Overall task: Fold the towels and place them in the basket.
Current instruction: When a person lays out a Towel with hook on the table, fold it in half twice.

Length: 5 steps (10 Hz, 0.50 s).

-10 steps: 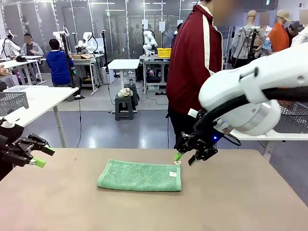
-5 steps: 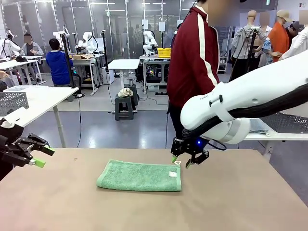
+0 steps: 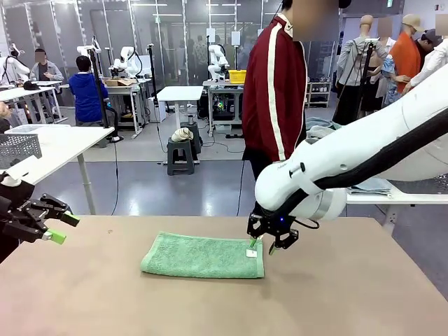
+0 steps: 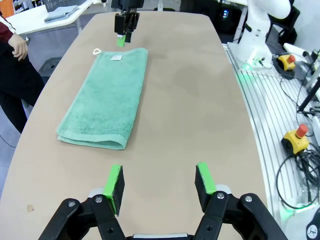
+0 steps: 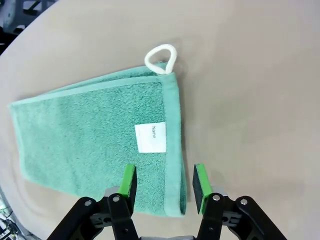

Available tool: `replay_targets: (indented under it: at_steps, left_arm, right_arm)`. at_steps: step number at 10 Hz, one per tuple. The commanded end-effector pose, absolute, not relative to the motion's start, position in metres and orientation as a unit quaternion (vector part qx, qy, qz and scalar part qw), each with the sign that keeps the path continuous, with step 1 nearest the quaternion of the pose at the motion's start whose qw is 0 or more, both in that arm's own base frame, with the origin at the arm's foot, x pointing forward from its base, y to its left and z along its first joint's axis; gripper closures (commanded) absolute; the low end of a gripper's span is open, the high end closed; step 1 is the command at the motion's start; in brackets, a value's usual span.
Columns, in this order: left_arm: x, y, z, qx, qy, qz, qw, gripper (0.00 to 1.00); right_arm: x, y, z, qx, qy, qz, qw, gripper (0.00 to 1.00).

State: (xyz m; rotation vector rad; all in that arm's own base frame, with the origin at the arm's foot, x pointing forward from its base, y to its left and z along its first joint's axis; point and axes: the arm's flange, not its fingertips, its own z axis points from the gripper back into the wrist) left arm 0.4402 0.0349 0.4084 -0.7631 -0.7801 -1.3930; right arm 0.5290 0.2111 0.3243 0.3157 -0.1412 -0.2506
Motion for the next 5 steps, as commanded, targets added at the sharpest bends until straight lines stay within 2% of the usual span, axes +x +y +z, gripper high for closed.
replay_targets:
  at_steps: [1, 5]
  left_arm:
    - [0.437, 0.034, 0.410, -0.337, -0.346, -0.606, 0.632, 0.27]
    - [0.437, 0.034, 0.410, -0.337, -0.346, -0.606, 0.632, 0.27]
  right_arm:
    - [0.533, 0.224, 0.321, 0.127, -0.083, -0.129, 0.980, 0.42]
    - [0.538, 0.232, 0.307, 0.098, -0.085, -0.112, 0.985, 0.42]
